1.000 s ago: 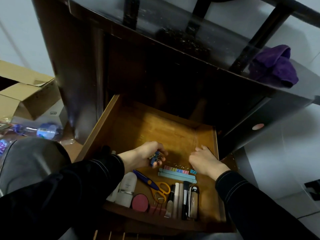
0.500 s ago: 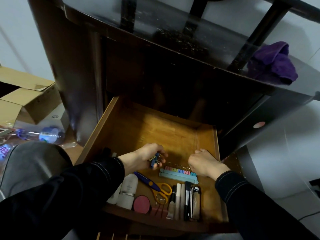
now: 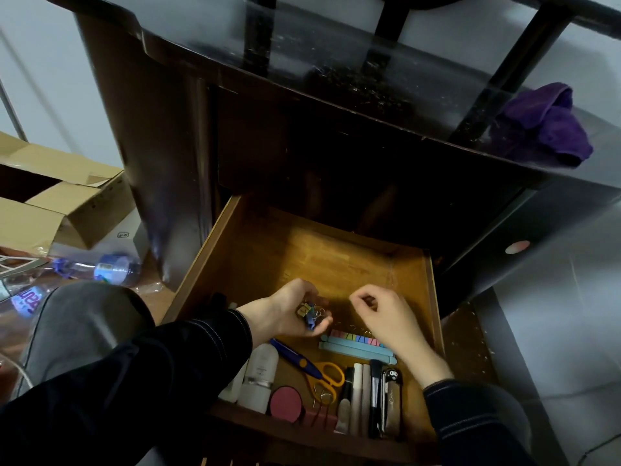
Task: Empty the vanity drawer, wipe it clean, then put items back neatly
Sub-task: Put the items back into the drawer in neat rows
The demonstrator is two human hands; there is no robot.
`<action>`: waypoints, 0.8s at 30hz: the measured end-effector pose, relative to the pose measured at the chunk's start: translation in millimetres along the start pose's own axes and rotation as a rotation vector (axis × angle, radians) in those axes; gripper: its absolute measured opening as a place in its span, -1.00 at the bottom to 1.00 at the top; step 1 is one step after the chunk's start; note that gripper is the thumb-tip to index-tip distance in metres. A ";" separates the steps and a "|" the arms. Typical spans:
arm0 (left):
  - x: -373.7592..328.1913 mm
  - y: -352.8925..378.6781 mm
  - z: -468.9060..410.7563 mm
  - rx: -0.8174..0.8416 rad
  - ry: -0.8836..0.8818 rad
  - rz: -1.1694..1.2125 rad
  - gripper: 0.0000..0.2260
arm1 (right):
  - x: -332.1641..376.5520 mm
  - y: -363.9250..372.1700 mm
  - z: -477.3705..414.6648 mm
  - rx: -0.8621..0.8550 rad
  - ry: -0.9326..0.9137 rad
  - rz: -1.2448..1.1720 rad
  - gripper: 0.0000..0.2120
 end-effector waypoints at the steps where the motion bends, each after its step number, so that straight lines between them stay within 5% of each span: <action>1: 0.4 0.3 0.2 0.001 -0.013 0.035 -0.84 | 6.0 7.2 2.4 -0.003 0.024 -0.140 -0.90; 5: -0.2 1.1 2.0 -0.002 -0.014 0.106 -0.89 | 20.6 24.2 5.8 0.148 -0.004 -0.425 -0.91; 10: -3.7 3.1 6.3 0.012 0.047 -0.129 -0.70 | 17.5 29.5 8.2 0.188 0.025 -0.431 -0.83; 14: -2.6 7.4 15.5 0.142 -0.017 -0.002 -0.66 | 13.6 26.0 7.9 0.145 0.054 -0.492 -0.84; 24: -7.9 -0.9 8.1 0.112 0.161 -0.211 -0.85 | 15.4 18.4 5.1 0.130 0.117 -0.694 -0.85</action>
Point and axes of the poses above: each hand's wrist, its own z-axis away from the middle knuckle, its own y-axis out of the palm, x = y × z, the point moved 1 cm from there along -z, towards the middle knuckle, and after that the axes turned 4 degrees about -x, right-handed, at the moved point
